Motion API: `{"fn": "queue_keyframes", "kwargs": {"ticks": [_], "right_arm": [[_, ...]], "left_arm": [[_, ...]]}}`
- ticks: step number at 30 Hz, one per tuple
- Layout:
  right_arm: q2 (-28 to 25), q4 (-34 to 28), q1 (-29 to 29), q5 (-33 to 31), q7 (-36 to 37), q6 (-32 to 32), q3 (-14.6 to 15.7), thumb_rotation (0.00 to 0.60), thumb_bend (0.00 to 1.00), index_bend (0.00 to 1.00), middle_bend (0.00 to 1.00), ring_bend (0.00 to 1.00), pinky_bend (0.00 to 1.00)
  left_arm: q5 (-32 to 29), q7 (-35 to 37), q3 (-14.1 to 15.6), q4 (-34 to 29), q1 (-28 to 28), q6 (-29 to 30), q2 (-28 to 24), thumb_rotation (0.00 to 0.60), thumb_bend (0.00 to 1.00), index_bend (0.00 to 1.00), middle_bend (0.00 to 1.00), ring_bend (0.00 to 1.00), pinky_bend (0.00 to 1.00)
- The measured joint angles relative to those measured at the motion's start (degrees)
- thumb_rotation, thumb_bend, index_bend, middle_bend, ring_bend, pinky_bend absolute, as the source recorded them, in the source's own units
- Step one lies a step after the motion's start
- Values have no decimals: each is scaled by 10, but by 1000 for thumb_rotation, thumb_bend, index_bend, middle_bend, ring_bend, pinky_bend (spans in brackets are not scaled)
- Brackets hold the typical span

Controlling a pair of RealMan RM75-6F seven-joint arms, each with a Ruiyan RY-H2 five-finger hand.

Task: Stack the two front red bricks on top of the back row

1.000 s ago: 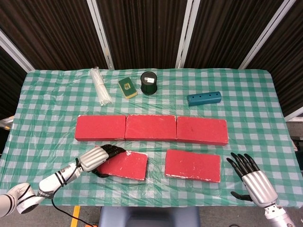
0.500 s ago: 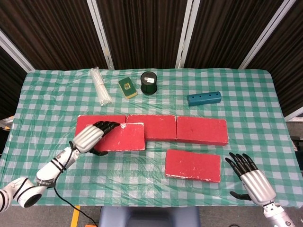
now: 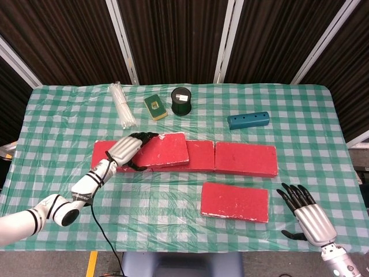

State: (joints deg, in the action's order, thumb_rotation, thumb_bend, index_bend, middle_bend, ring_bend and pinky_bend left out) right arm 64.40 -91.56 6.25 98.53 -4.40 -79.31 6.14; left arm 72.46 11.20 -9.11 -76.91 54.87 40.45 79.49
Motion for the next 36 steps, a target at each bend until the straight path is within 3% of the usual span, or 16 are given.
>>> {"fn": "queue_keyframes", "kwargs": {"ticks": [20,28,36], "right_arm": [[6,0,0,-12,-15,4,-3,600,52,0,0,0,0],[5,-1,-3,-13,-16,0,-3,600,52,0,0,0,0],[5,1,-5,-14,-16,-3,-3,600,53,0,0,0,0]], "left_arm": [[81,113,14,78,13,-13,36,600,257,0,232,410,520],[95,136,22,94,18,-20,42,600,260,0,200,284,324],[104,150,25,109,23,-18,51,600,258,0,162,176,257]]}}
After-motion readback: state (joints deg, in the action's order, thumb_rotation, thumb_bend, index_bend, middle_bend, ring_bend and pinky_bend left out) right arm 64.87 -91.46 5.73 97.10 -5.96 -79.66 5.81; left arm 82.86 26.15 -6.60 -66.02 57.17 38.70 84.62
